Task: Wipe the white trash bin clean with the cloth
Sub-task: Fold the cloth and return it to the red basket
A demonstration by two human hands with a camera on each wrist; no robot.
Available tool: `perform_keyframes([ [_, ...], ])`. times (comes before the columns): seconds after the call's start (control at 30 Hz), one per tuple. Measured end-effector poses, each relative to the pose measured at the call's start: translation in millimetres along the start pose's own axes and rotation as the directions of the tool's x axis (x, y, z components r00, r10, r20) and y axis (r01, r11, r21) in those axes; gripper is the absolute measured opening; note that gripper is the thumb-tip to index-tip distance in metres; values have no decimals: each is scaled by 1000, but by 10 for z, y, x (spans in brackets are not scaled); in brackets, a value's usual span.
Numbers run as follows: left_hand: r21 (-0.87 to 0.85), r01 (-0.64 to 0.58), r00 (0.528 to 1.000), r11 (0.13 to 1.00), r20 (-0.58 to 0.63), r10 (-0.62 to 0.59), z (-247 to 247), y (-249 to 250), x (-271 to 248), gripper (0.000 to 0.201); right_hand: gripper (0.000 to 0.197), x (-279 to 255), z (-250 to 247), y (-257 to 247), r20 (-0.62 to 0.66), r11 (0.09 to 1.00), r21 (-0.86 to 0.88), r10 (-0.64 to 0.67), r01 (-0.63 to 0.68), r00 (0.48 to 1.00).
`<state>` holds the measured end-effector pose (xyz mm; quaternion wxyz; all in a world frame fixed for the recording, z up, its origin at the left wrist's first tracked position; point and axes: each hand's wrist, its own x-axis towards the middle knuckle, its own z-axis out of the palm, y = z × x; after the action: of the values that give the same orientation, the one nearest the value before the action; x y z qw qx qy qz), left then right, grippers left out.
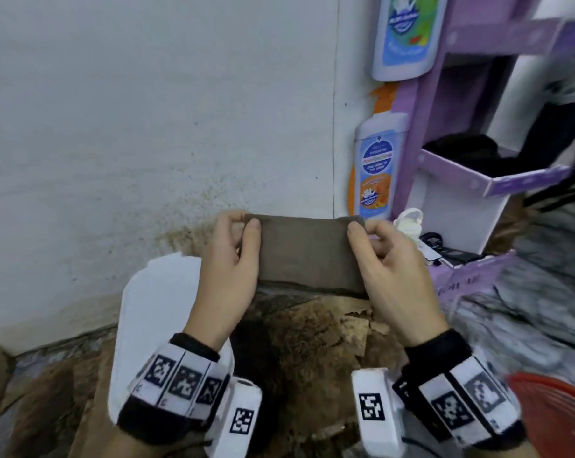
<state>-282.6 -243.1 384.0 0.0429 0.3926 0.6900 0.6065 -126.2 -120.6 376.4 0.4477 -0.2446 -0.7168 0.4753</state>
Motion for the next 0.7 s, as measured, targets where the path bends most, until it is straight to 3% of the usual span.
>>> perform_keyframes([
  [0.2,-117,-136,975,984,162,154,829,524,204,16,24,47,-1027,-176,-105,999,37,-30,34,994],
  [0.33,-164,-153,939,975,285,195,1456,647,300,17,20,-40,-1619,-32,-192,1000,4,7,-7,981],
  [0.47,-204,-143,853,968,470,225,2128,600,335,23,24,-172,-2128,272,-269,996,10,93,-93,959],
  [0.57,-194,-187,755,963,599,267,2620,512,325,13,29,-301,-2419,550,-340,987,13,153,-158,928],
  [0.7,-172,-240,650,955,703,290,3220,353,289,13,18,-563,-2701,902,-423,973,-39,189,-226,886],
])
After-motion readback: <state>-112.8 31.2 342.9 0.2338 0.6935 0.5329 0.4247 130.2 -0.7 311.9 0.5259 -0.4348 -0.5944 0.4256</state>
